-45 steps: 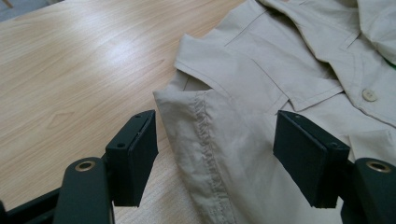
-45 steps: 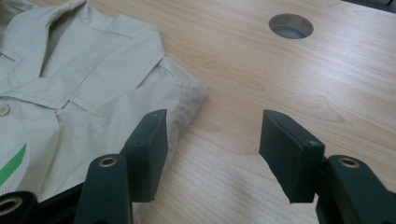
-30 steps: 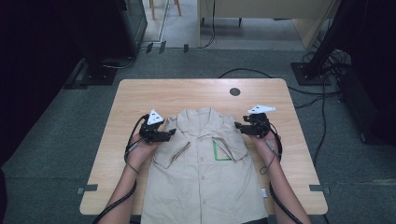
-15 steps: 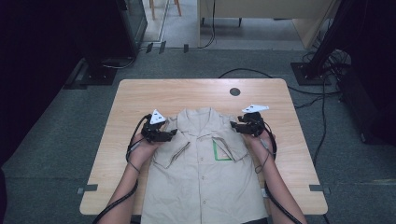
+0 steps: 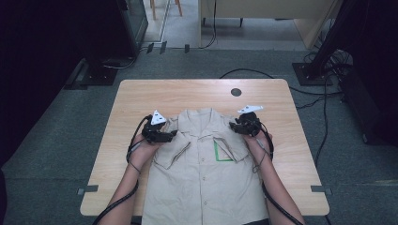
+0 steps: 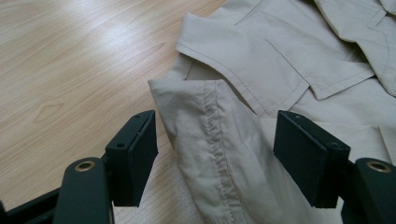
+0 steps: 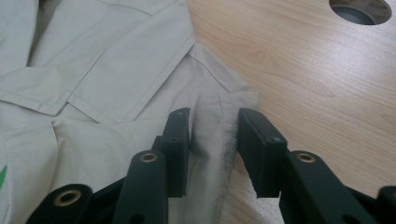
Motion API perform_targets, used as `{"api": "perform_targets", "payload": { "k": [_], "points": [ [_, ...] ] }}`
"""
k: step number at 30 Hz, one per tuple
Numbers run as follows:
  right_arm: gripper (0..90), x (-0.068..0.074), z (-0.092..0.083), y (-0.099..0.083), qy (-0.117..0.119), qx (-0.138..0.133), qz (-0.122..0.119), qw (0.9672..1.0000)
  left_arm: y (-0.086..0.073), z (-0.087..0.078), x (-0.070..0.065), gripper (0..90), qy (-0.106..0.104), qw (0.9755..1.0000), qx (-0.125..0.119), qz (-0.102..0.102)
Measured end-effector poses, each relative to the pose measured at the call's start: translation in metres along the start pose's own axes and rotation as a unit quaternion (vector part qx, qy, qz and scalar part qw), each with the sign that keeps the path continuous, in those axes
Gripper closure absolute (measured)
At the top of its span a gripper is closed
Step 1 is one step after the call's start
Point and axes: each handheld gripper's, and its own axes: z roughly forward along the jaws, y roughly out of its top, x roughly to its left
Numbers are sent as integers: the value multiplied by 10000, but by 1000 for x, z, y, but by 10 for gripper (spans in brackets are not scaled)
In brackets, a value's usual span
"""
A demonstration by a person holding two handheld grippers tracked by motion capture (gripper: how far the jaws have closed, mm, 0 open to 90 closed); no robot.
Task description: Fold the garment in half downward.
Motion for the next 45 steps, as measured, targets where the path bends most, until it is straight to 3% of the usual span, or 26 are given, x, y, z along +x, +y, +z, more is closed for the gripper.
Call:
{"api": "perform_targets", "payload": {
  "k": [7, 13, 21, 30, 38, 42, 45],
  "points": [
    [709, 1, 3, 0, -93, 104, -79, 9999, 0, -1, 1, 304, 39, 10000, 8, -48],
    [718, -1, 4, 4, -134, 82, 60, 9999, -1, -1, 0, 304, 95, 9999, 37, -5],
    [718, -3, 0, 6, -199, -82, 125, 9997, 0, -5, -3, 356, 187, 9996, -185, 99],
    [796, -3, 2, 6, -249, 2, 166, 9996, 5, -2, -4, 504, 301, 9995, 18, -39],
    [835, -5, 1, 5, -279, 19, 211, 9994, 5, 1, -2, 690, 372, 9989, 236, -127],
    [855, -6, -1, 5, -339, 31, 197, 9992, 4, -3, 3, 774, 269, 9992, 141, -276],
    [854, -9, -3, 5, -347, 5, 241, 9991, 3, -9, 8, 788, 214, 9989, -37, -412]
  ]
}}
